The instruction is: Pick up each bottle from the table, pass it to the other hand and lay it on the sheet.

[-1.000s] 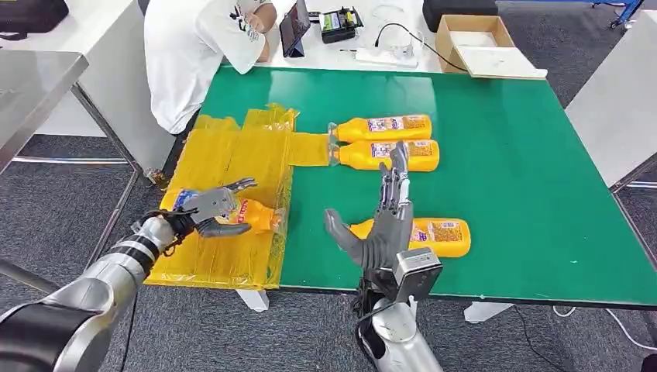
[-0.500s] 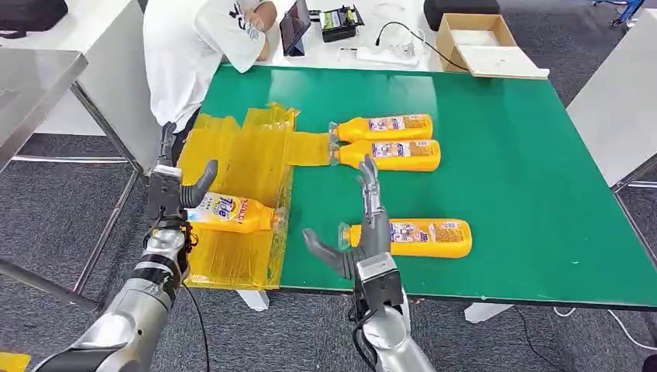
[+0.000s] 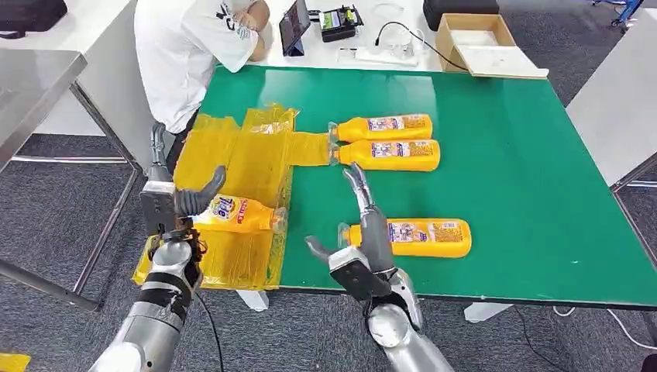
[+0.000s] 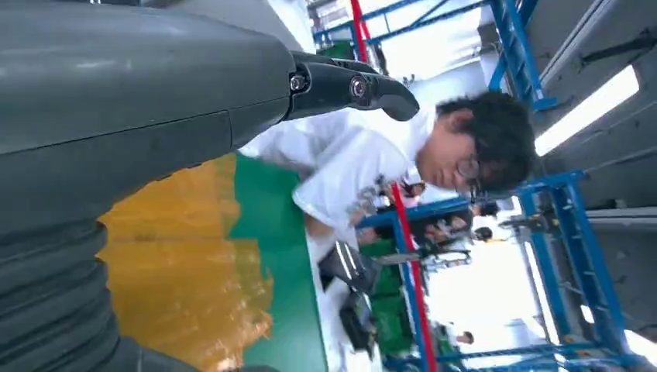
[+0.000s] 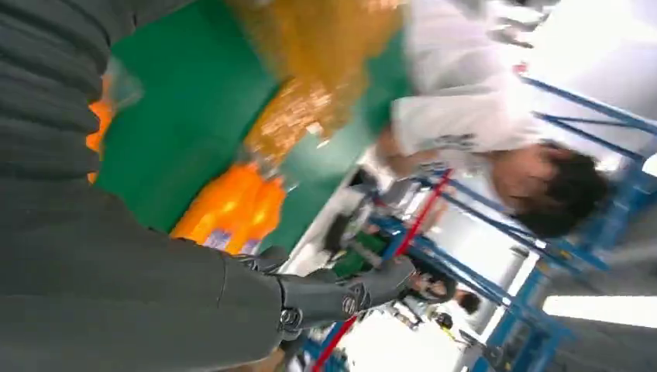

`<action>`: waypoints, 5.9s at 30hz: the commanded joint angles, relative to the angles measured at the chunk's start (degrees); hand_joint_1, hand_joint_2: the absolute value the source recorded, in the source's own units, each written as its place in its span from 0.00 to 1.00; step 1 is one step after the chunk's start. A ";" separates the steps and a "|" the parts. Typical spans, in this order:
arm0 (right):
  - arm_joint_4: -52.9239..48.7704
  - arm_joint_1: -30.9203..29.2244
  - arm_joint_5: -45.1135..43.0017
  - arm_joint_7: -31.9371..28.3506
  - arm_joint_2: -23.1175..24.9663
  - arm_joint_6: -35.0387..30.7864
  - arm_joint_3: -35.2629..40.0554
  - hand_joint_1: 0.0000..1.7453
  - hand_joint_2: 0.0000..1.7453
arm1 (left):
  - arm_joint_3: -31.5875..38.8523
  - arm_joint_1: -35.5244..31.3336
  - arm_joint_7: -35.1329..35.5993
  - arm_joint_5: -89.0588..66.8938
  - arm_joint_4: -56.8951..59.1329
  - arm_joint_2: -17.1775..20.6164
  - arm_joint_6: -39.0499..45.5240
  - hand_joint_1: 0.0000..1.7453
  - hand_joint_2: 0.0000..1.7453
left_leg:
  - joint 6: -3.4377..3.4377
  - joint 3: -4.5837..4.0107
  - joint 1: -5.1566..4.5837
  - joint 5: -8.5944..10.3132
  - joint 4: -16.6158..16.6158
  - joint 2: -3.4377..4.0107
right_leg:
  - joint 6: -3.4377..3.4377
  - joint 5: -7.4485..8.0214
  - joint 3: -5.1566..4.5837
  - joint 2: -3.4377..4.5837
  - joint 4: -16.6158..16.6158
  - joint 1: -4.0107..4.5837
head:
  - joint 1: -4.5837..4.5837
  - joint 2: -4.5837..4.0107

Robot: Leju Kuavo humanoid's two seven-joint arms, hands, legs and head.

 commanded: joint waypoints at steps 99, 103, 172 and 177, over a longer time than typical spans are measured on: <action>1.04 -2.90 -0.57 2.79 -10.11 -4.10 -13.42 1.00 1.00 | -6.77 12.43 5.05 11.93 -3.07 -1.19 -13.40 0.00 1.00 | 0.18 0.72 -0.08 -0.13 -0.01 0.51 | -0.07 0.07 0.60 0.29 -0.12 0.02 | 0.00 0.00; -11.28 1.75 -6.82 -5.13 -5.09 -10.61 -20.98 1.00 1.00 | -9.02 12.99 6.91 17.10 -4.65 -1.28 -17.27 0.00 1.00 | 0.18 0.29 -0.02 -0.11 0.02 0.16 | -0.04 0.00 0.30 0.11 -0.03 0.03 | -0.04 0.00; 45.00 -6.42 -9.49 -15.95 10.73 -14.95 6.34 1.00 1.00 | -26.69 4.87 16.65 40.74 5.25 6.40 -47.00 0.00 1.00 | 0.27 0.20 0.00 -0.11 -0.09 0.11 | -0.05 -0.03 0.25 -0.05 -0.20 0.06 | 0.00 0.00; 44.39 -7.25 -10.30 -15.95 10.84 -14.61 5.71 1.00 1.00 | -26.92 4.75 16.19 41.16 3.83 6.64 -47.62 1.00 1.00 | 0.26 0.15 0.02 -0.10 -0.07 0.12 | -0.07 -0.03 0.21 -0.05 -0.18 0.07 | 0.00 0.00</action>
